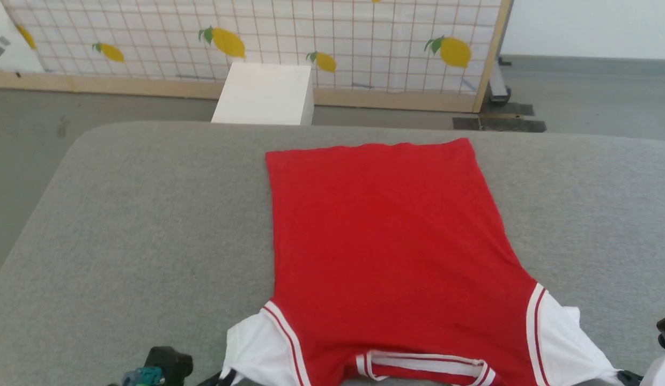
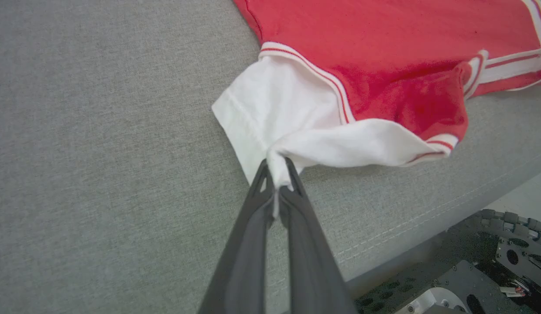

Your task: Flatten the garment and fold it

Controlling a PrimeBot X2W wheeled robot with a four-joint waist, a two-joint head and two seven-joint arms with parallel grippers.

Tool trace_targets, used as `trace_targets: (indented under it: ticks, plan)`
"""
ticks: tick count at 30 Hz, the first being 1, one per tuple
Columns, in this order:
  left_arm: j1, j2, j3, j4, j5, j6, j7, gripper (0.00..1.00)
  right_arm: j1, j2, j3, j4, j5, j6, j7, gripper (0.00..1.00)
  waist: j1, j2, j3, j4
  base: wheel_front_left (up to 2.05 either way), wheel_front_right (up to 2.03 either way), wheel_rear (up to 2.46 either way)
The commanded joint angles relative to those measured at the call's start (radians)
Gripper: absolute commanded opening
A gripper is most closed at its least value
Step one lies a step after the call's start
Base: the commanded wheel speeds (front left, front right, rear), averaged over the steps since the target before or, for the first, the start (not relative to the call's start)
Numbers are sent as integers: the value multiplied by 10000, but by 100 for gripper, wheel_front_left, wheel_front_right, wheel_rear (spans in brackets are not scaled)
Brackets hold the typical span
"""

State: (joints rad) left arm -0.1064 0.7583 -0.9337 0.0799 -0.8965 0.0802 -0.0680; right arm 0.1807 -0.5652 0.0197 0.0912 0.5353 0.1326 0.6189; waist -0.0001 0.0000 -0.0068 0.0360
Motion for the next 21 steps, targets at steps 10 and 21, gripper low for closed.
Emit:
trace_targets:
  ticks: [10, 21]
  plan:
    - [-1145, -273, -11, -1420, 795, 204, 158, 0, -1986, 696, -1353, -1439, -102, -19, 2084, 100, 1, 0, 1558, 1270, 0, 0, 0]
    - [-2202, -829, -243, -3376, 1757, 461, 521, 0, -7130, 1094, -1812, 583, -1905, -19, 3799, 100, 1, 0, 3921, 3128, 0, 0, 0]
